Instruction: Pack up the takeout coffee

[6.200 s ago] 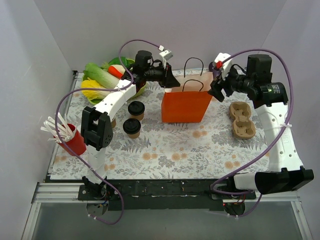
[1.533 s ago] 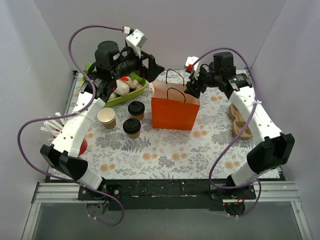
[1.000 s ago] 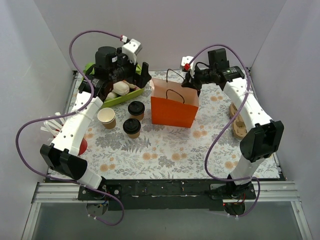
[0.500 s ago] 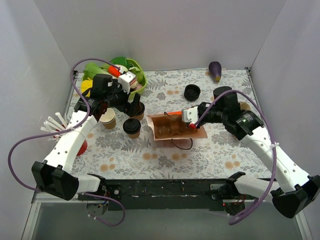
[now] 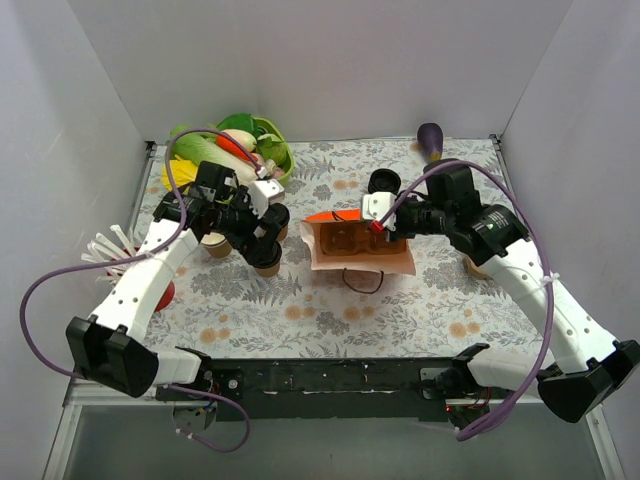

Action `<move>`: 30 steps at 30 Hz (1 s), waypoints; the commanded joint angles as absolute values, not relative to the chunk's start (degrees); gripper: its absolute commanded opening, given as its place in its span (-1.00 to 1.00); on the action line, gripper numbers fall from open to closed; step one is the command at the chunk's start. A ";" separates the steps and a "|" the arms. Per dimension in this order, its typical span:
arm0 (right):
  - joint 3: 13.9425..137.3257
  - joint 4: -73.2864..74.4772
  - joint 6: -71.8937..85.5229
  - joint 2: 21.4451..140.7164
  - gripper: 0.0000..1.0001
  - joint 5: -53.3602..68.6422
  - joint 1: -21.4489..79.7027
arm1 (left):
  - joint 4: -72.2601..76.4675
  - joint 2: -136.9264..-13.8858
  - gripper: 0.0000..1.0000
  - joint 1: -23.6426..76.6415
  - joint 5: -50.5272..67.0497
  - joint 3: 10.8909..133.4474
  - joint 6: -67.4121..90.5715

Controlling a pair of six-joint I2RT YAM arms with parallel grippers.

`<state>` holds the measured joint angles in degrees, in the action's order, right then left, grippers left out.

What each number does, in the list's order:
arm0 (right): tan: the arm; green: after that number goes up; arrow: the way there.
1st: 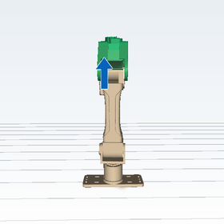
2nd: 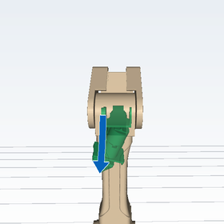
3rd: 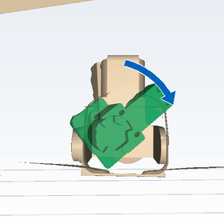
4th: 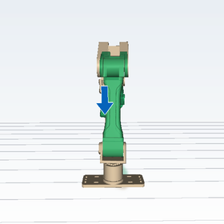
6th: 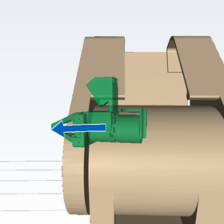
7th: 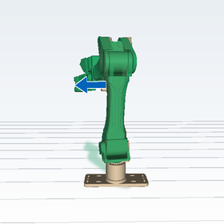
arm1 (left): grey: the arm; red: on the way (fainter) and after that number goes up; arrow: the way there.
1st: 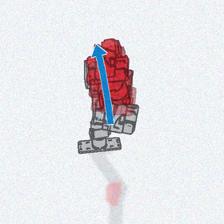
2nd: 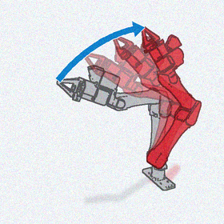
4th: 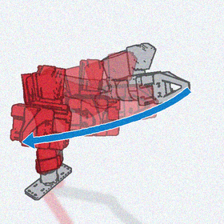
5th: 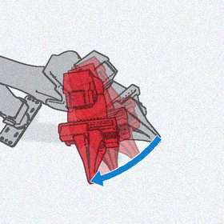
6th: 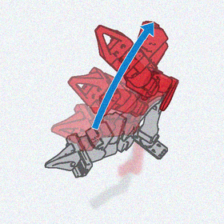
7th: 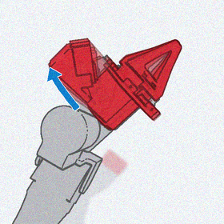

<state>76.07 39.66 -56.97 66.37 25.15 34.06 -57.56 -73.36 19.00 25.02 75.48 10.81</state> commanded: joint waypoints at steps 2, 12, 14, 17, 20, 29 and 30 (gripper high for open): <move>86.35 40.95 -48.79 69.76 -0.97 26.09 31.91 | -60.83 -74.80 0.96 20.83 27.24 75.67 10.37; 105.28 54.75 -45.35 78.31 -0.97 30.76 30.76 | -59.16 -75.50 0.96 20.83 24.70 75.85 10.45; 106.95 58.09 -45.44 79.71 -0.97 31.46 30.32 | -58.89 -75.76 0.96 20.83 23.99 75.85 10.63; 109.59 61.42 -45.35 81.20 -0.97 32.78 29.62 | -58.62 -75.94 0.96 20.74 24.26 75.32 10.90; 111.70 63.97 -45.09 83.05 -0.97 34.10 28.74 | -58.27 -76.11 0.97 20.83 24.26 75.32 11.07; 119.70 70.75 -43.07 88.94 -0.97 38.23 25.93 | -57.83 -76.73 0.96 20.83 23.29 75.67 10.11; 119.97 70.93 -43.07 89.21 -0.97 38.41 25.75 | -57.66 -76.90 0.96 20.83 23.12 75.67 10.28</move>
